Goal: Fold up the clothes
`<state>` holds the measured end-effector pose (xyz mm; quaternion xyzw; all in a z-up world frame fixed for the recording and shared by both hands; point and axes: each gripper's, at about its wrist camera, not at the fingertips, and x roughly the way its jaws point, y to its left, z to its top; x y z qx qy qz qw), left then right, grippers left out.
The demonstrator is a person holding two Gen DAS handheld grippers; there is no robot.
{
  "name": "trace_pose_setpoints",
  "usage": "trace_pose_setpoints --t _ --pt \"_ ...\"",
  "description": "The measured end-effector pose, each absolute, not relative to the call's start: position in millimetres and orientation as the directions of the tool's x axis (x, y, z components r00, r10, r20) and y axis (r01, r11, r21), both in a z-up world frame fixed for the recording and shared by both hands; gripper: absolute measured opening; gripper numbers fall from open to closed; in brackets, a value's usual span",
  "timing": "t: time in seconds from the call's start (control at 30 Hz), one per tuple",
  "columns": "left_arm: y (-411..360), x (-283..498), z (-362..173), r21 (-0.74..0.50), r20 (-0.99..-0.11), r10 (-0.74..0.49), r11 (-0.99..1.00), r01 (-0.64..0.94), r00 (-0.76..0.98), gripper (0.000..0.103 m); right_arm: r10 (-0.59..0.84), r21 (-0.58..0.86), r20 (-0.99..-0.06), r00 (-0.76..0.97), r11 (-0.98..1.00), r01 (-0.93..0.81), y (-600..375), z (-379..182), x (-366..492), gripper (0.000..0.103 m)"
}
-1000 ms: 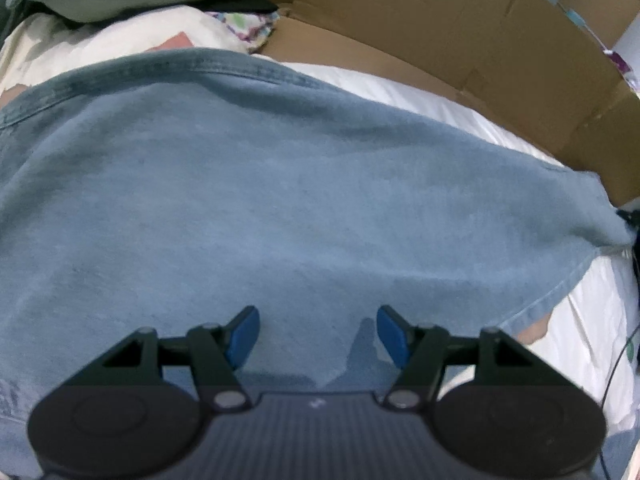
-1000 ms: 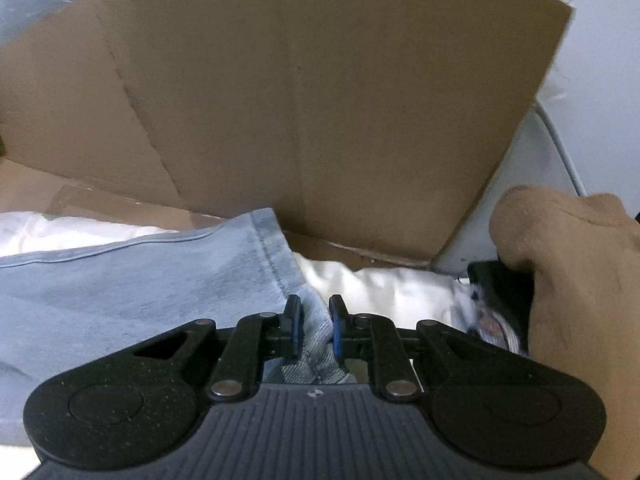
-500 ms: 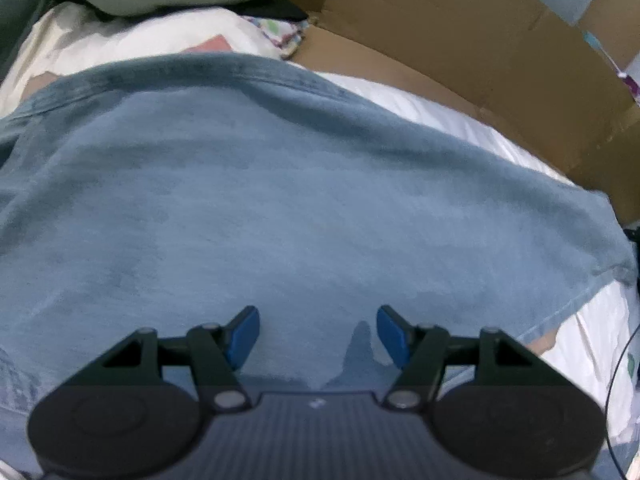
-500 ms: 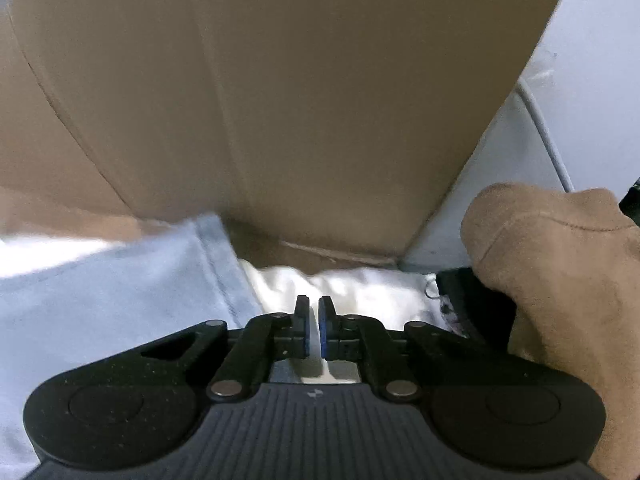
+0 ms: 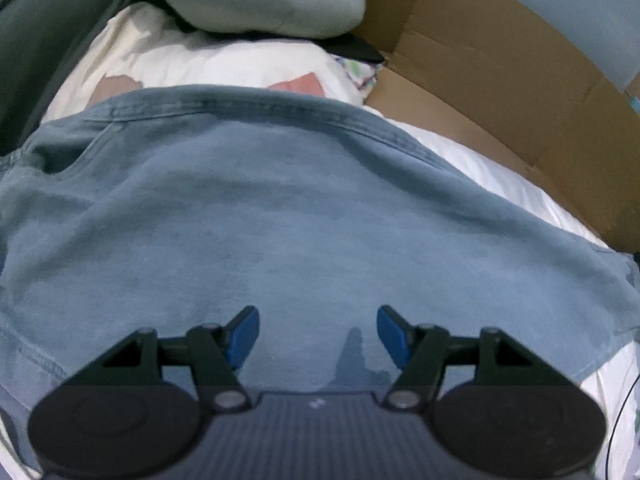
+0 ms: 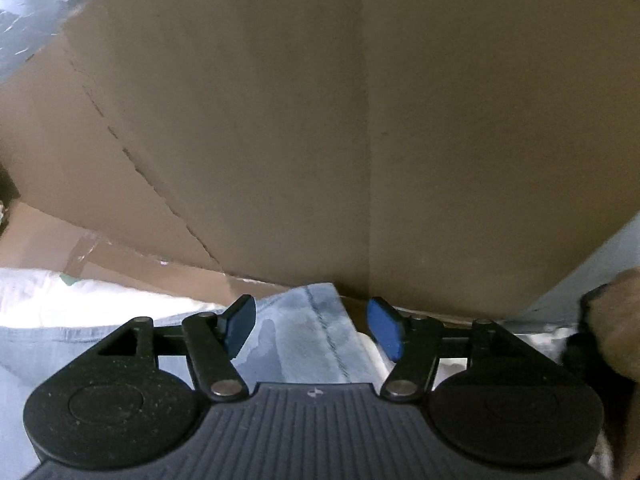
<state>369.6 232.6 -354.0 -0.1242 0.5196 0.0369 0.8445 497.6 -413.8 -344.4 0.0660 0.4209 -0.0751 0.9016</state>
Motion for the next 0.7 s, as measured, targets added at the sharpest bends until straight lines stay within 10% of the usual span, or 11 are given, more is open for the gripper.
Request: trace_pose_setpoints --t 0.5,0.7 --pt "234 368 -372 -0.17 -0.903 -0.073 0.966 -0.194 0.424 0.068 -0.013 0.087 -0.827 0.562 0.985 0.15 -432 -378 533 0.066" --pt "236 367 -374 -0.174 -0.903 -0.077 0.964 -0.198 0.422 0.068 0.019 0.084 -0.834 0.551 0.992 0.093 -437 -374 525 0.024"
